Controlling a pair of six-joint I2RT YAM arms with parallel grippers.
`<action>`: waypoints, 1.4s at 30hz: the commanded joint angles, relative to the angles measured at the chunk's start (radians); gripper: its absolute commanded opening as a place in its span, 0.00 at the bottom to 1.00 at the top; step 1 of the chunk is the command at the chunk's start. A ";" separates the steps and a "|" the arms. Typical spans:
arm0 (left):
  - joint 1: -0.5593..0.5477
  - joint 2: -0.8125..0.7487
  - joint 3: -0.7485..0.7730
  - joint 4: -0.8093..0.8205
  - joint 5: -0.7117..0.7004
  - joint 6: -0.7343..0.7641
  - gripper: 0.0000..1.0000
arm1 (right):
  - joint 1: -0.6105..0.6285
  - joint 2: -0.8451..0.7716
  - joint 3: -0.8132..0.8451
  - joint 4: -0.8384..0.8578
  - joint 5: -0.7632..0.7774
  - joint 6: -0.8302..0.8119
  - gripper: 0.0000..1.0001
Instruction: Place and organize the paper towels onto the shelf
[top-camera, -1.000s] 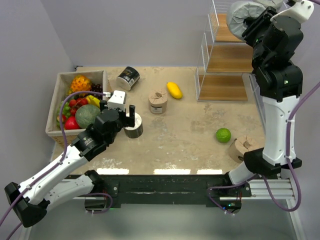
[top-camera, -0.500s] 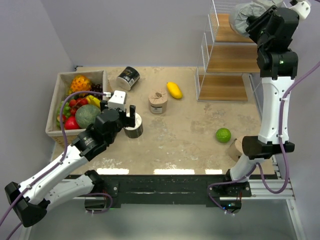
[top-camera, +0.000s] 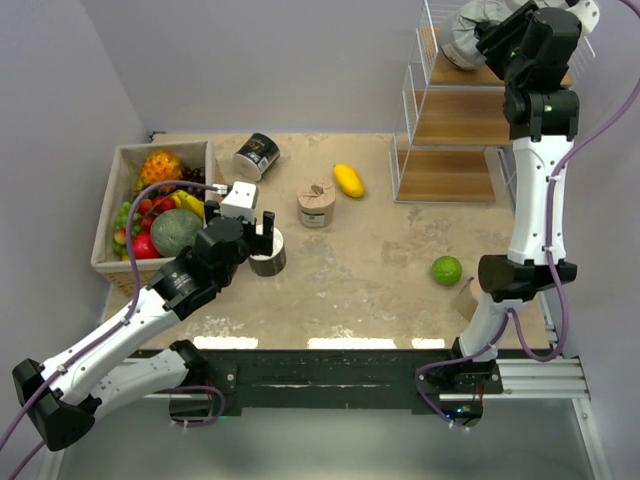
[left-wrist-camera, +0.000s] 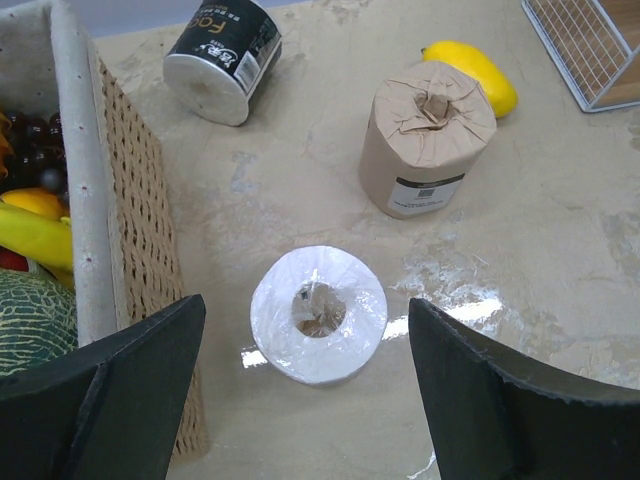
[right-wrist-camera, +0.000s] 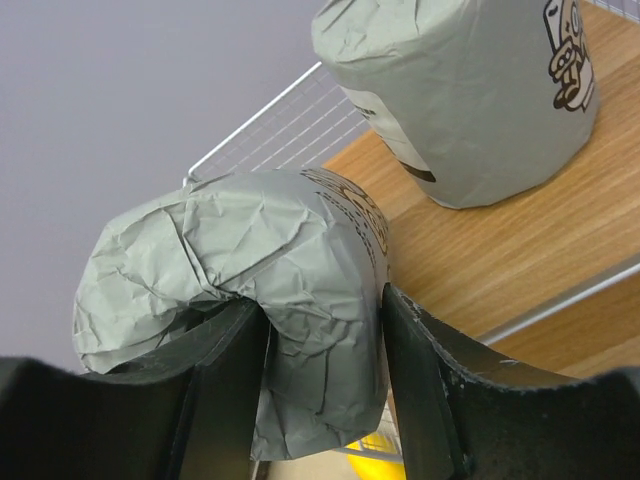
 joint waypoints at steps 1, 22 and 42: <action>-0.003 0.003 -0.006 0.043 -0.008 -0.009 0.88 | -0.009 0.013 0.065 0.062 -0.040 0.043 0.57; -0.003 0.009 -0.001 0.038 -0.011 -0.009 0.88 | -0.046 -0.003 0.095 0.183 -0.059 0.016 0.67; -0.005 -0.038 -0.003 0.040 -0.056 -0.012 0.88 | -0.044 -0.670 -0.846 0.067 -0.197 -0.195 0.69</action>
